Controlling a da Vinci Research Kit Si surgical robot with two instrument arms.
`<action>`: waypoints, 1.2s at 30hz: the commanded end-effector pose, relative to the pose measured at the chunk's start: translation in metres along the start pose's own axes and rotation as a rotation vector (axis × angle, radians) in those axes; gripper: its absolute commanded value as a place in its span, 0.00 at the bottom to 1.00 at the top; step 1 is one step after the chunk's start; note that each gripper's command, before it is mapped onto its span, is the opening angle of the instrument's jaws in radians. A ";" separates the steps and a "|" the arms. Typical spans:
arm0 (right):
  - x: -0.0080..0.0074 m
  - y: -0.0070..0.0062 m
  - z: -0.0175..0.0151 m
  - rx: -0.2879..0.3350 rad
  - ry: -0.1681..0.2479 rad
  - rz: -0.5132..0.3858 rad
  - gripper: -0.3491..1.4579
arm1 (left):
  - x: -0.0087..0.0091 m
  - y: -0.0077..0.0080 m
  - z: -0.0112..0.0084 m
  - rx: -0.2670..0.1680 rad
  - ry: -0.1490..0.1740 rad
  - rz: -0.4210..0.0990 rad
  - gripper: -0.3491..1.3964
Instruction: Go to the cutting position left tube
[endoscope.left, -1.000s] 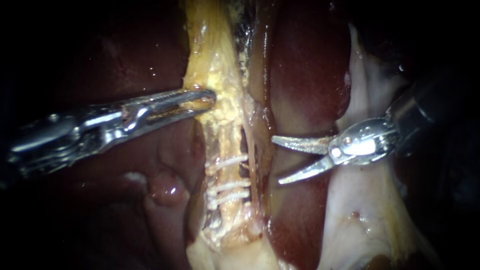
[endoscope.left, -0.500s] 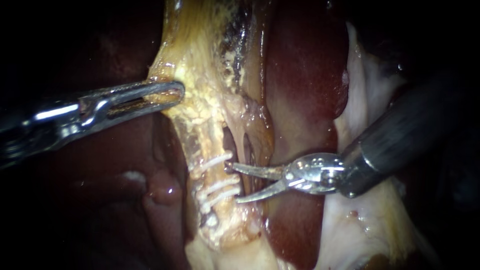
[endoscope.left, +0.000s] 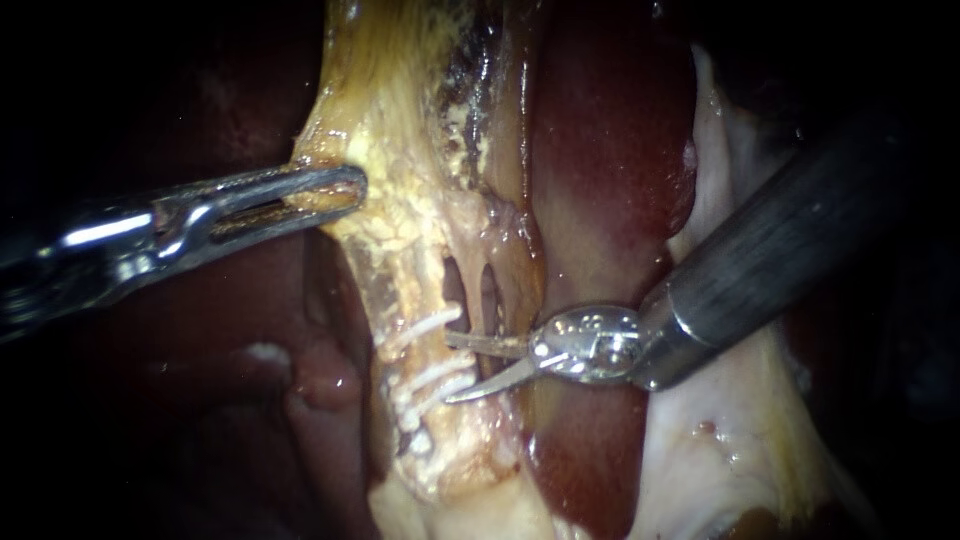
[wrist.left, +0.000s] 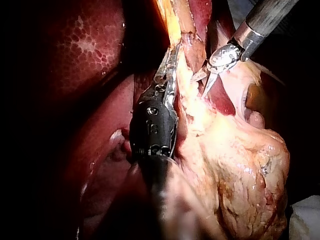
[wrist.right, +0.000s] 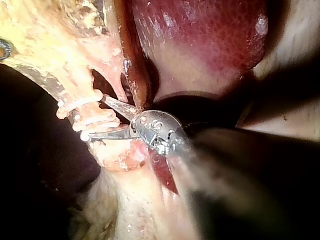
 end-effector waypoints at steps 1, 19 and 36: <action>0.0002 0.0000 0.0000 0.002 0.008 0.000 0.94 | 0.0000 0.0000 0.0000 0.000 0.000 0.000 0.00; 0.0030 -0.0006 -0.0008 0.127 0.094 -0.034 0.93 | 0.0001 0.0002 -0.0001 0.001 0.001 0.001 0.00; 0.0049 -0.0005 0.0022 0.257 0.091 -0.063 0.89 | 0.0001 0.0005 0.0000 0.002 0.001 0.001 0.00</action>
